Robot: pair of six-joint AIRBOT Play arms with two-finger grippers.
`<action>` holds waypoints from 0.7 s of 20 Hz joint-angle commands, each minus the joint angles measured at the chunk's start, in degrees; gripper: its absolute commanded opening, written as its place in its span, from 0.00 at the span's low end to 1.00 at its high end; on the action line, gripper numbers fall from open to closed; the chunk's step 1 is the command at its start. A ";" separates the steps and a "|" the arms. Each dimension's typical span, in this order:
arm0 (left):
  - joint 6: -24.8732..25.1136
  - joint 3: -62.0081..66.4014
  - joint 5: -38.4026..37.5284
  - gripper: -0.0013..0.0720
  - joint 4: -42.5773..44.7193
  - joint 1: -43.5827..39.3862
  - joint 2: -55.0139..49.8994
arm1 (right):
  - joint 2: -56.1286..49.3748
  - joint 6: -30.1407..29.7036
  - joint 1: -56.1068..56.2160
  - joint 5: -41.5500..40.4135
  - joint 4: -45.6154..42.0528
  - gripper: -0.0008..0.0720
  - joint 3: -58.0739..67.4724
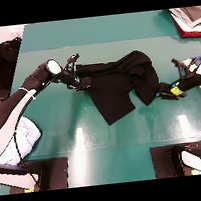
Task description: Fold the shirts.
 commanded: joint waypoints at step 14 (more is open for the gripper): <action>1.22 0.35 -3.32 0.05 0.15 -0.02 0.26 | -7.65 5.95 3.21 -13.81 5.40 0.69 -6.67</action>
